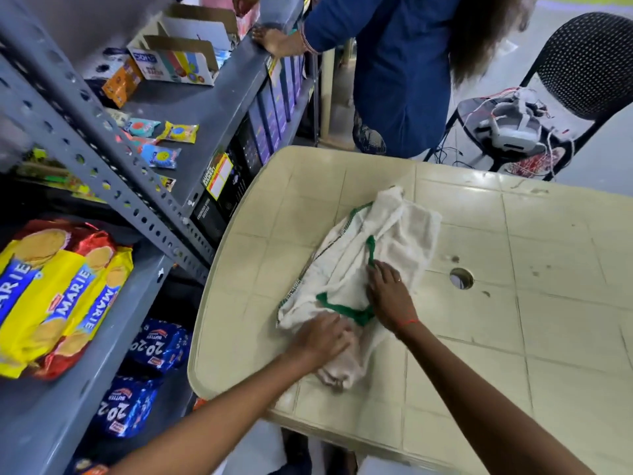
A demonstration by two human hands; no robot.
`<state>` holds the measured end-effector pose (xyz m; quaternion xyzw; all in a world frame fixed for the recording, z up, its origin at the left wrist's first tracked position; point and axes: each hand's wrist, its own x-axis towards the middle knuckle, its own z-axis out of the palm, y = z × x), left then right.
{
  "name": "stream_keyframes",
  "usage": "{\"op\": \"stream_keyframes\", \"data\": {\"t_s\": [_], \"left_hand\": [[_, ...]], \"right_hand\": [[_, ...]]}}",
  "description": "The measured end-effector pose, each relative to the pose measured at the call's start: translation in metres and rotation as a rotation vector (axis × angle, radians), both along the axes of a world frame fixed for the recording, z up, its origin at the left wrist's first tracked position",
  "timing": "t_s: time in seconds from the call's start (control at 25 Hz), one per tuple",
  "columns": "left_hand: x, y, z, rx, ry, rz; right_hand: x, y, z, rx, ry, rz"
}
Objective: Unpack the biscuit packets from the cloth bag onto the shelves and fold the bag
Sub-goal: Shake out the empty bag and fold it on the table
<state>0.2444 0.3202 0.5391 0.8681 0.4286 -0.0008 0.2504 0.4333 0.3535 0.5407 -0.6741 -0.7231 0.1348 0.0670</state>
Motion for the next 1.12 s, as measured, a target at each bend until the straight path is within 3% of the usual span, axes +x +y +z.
{"op": "stream_keyframes", "data": {"t_s": [0.08, 0.2, 0.32, 0.36, 0.48, 0.56, 0.68, 0.76, 0.84, 0.96, 1.12], "left_hand": [[-0.033, 0.006, 0.001, 0.312, 0.167, -0.175], [-0.080, 0.017, -0.006, 0.328, 0.415, -0.307], [-0.091, 0.021, -0.010, 0.345, 0.481, -0.341], [-0.088, 0.023, -0.009, 0.374, 0.465, -0.349], [-0.070, 0.031, 0.008, 0.478, 0.415, -0.341], [-0.057, 0.034, 0.025, 0.294, 0.412, -0.278], [-0.042, 0.028, 0.037, -0.202, 0.358, -0.114], [-0.036, 0.021, 0.043, -0.447, 0.296, -0.114], [-0.034, 0.019, 0.053, -0.601, 0.286, -0.187], [-0.036, 0.038, 0.057, -0.618, 0.329, -0.103], [-0.032, 0.042, 0.054, -0.117, 0.511, 0.235]], "right_hand": [[-0.013, -0.044, -0.008, 0.134, 0.026, 0.166], [-0.032, -0.097, -0.018, -0.118, -0.087, 0.386], [-0.046, -0.120, -0.020, -0.198, -0.228, 0.351], [-0.048, -0.120, -0.019, -0.158, -0.200, 0.314], [-0.040, -0.104, -0.005, -0.222, 0.138, 0.146], [-0.030, -0.093, 0.011, -0.358, 0.342, -0.083], [-0.013, -0.086, 0.024, -0.661, 0.587, -0.330], [-0.002, -0.092, 0.025, -0.936, 0.756, -0.453], [0.008, -0.098, 0.024, -1.041, 0.881, -0.501], [0.009, -0.088, 0.026, -0.817, 0.868, -0.523], [-0.007, -0.083, 0.016, -0.088, 0.241, -0.386]]}}
